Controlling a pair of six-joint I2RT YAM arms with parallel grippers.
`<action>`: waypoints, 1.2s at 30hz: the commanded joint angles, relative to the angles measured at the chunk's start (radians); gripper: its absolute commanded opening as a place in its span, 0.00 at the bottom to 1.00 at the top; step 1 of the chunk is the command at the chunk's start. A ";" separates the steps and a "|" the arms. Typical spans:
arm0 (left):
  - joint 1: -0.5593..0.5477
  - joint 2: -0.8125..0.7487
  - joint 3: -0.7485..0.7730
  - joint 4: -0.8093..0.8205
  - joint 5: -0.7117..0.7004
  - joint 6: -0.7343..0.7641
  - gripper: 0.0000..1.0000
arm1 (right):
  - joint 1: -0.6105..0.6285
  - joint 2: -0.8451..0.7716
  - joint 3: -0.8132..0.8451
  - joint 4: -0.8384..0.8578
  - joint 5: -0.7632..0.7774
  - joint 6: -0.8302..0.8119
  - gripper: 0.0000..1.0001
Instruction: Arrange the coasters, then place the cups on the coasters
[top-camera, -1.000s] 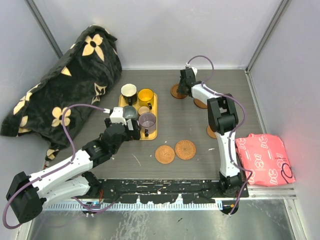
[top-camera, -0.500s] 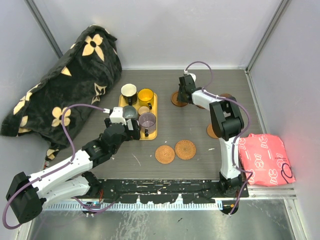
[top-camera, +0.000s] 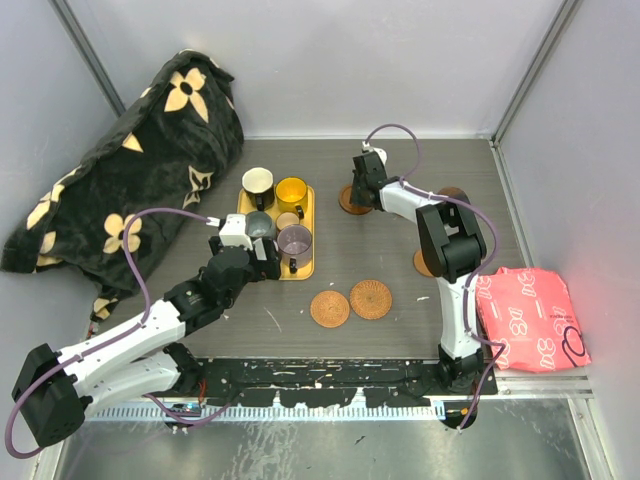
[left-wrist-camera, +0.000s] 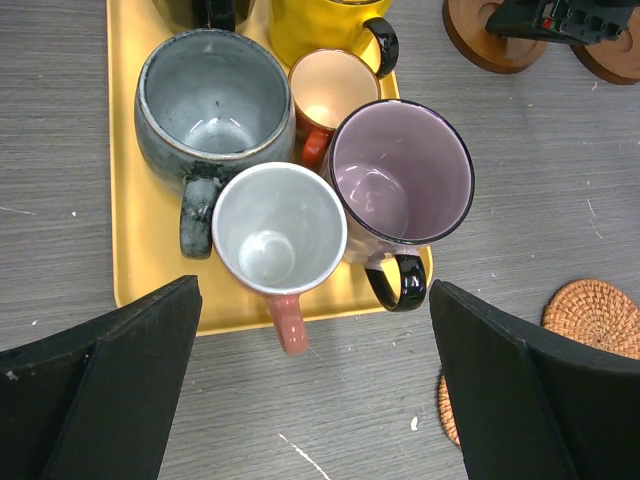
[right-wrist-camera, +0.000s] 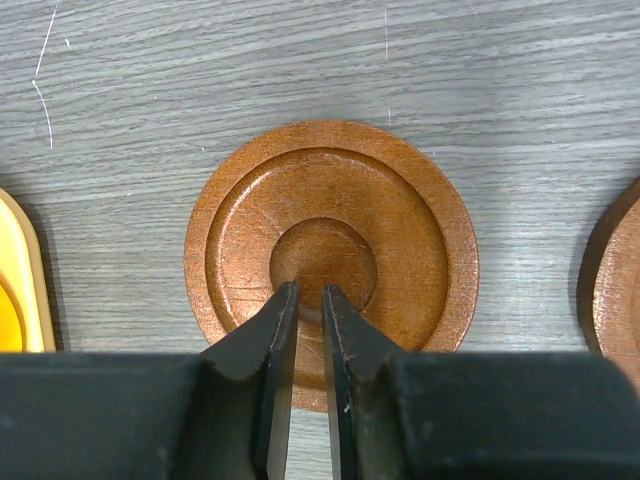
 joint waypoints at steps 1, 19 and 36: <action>0.001 -0.017 0.020 0.050 -0.003 0.009 0.98 | 0.013 -0.005 -0.015 -0.052 -0.016 -0.003 0.22; 0.002 -0.023 0.014 0.055 0.000 0.009 0.98 | 0.010 -0.228 -0.056 -0.004 0.041 -0.038 0.24; 0.001 -0.042 0.014 0.039 0.030 -0.017 0.98 | -0.036 -0.663 -0.561 -0.020 0.241 0.062 0.24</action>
